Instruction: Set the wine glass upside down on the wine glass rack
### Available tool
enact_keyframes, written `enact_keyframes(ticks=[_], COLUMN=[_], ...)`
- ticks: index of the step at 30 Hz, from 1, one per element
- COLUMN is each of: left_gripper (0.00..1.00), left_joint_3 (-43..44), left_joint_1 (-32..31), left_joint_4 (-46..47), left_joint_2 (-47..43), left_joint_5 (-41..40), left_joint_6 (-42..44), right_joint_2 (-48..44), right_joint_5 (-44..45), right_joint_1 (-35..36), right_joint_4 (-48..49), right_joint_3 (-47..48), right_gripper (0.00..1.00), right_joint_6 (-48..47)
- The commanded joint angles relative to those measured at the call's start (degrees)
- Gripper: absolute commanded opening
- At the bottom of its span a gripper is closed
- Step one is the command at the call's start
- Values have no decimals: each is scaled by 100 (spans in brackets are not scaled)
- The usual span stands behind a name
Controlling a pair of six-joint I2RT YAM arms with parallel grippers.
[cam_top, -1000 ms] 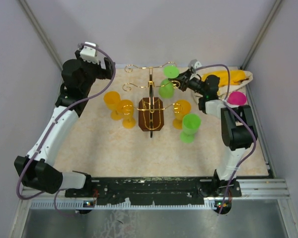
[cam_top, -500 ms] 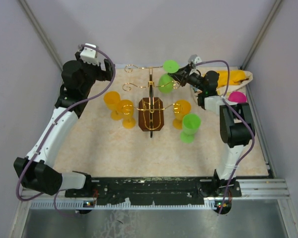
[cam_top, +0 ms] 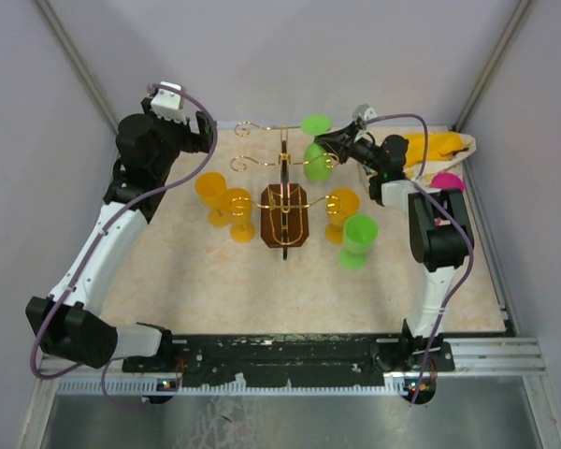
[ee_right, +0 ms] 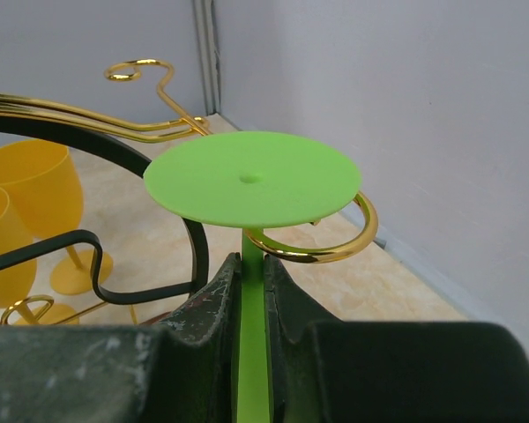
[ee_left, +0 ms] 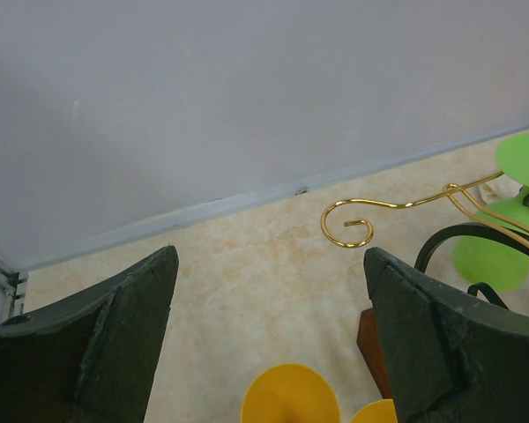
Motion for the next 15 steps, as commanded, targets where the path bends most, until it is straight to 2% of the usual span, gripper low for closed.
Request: enact_keyframes(ticks=[1, 15], left_gripper=[92, 92], left_joint_3=[105, 135], left_joint_1=[52, 52], left_joint_4=[38, 48], left_joint_2=[3, 70], left_joint_5=[-23, -21], left_joint_6=[74, 71], right_joint_2=[115, 186], right_joint_5=[144, 901], right_joint_1=[-27, -23], right_joint_4=[695, 663], right_joint_3=[289, 224], right_gripper=[0, 0], right_joint_6=[150, 102])
